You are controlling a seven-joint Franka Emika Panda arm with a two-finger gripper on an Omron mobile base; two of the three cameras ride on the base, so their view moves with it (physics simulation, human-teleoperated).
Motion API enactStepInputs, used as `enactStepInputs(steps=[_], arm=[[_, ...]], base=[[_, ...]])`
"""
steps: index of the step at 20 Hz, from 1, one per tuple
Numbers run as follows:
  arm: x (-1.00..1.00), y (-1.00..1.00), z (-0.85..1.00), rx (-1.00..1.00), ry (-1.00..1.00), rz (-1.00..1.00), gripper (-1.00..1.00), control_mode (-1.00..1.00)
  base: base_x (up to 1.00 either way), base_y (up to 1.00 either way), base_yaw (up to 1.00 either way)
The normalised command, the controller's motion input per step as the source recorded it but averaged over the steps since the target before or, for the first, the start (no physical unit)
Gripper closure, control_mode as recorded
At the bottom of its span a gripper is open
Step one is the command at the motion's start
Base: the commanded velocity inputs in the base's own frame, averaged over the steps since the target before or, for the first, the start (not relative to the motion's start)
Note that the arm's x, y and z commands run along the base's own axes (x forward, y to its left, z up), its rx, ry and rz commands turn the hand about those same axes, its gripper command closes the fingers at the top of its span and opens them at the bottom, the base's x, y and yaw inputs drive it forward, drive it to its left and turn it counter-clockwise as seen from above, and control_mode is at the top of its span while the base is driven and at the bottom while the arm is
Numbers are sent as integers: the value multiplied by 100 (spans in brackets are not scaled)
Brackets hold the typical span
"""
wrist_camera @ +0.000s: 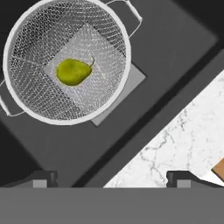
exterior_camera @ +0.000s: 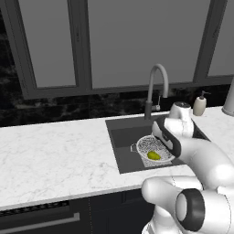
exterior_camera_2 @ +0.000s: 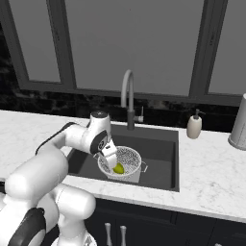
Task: Put the colander in the sink, put the pear in the colander, and turn on the sink faucet and pour water over the colander.
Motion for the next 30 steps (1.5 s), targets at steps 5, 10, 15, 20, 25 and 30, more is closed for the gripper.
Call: enactStepInputs(steps=[5, 10, 15, 20, 25, 30], arm=[[0, -29, 92, 14, 0, 10, -100, -100], [2, -68, 39, 8, -1, 24, -100, -100], [13, -49, 18, 4, -11, 26, -100, -100], [26, -39, 1, 2, -13, 21, -100, -100], [43, -53, 7, 10, -8, 19, -100, -100], [46, -22, 16, 12, -18, 13, -100, -100]], base=[[0, 0, 0], [0, 0, 0], [0, 0, 0], [0, 0, 0], [0, 0, 0], [0, 0, 0]])
